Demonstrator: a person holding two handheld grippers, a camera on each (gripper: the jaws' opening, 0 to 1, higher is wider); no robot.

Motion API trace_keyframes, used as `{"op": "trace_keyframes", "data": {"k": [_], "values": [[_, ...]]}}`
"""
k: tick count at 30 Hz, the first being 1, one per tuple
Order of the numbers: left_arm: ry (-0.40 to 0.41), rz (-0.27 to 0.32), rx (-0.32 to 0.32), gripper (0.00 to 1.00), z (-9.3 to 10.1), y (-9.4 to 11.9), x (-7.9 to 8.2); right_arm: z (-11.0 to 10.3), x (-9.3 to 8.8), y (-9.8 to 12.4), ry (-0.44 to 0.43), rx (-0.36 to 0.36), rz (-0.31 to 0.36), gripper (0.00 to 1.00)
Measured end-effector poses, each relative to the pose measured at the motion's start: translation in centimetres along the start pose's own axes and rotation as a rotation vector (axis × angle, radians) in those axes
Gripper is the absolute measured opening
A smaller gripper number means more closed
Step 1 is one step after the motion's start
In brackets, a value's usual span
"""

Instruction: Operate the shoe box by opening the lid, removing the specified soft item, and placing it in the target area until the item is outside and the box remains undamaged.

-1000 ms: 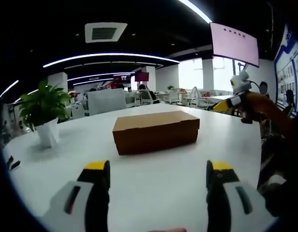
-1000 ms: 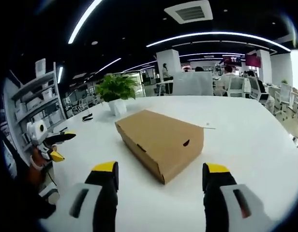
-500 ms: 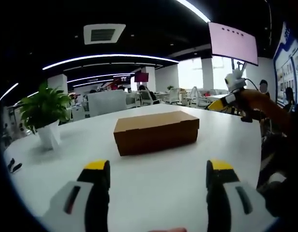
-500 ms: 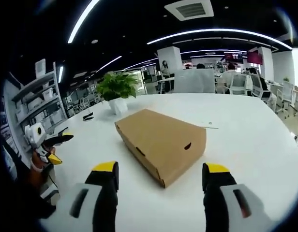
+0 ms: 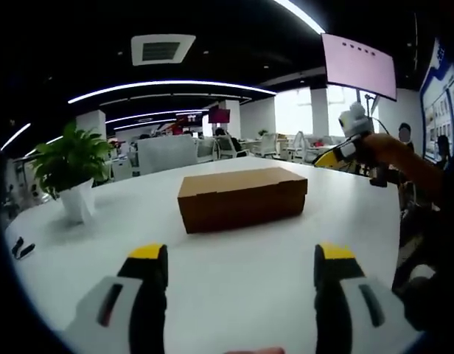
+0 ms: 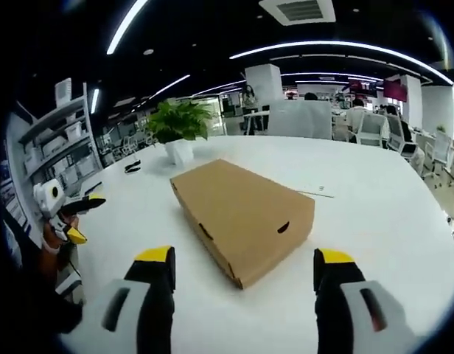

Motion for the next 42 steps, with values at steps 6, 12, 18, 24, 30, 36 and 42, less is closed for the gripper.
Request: {"op": "trace_keyframes", "data": {"k": [6,12,18,24,30,36,42], "values": [[0.004,0.003,0.004,0.84,-0.2,0.2,0.0,0.1,0.2,-0.7,-0.025,0.026,-0.014,0.81],[0.002,0.007,0.0,0.84,0.0,0.4,0.1,0.5,-0.1,-1.2,-0.045,0.015,-0.068,0.81],[0.004,0.01,0.005,0.84,-0.2,0.6,0.1,0.6,0.2,-1.7,-0.054,-0.004,-0.064,0.81],[0.004,0.013,0.009,0.84,-0.3,0.9,0.0,1.4,0.6,-2.5,-0.128,0.017,-0.045,0.78],[0.004,0.015,0.012,0.84,-0.6,1.1,0.0,2.1,0.4,-3.1,-0.154,0.012,-0.056,0.76],[0.005,0.011,0.011,0.84,-0.8,1.0,-0.2,2.7,0.2,-3.6,-0.161,0.004,-0.07,0.76],[0.008,0.015,0.009,0.84,-0.9,1.0,-0.2,3.0,0.0,-4.1,-0.187,0.005,-0.079,0.75]]}}
Point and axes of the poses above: the point that each gripper's makers call its tool centre point, and the gripper's own axes: y roughly backward along the fingers, z roughly to its right, x roughly out of its top, the point moved 2 cm from there along y, roughly backward along the fingers
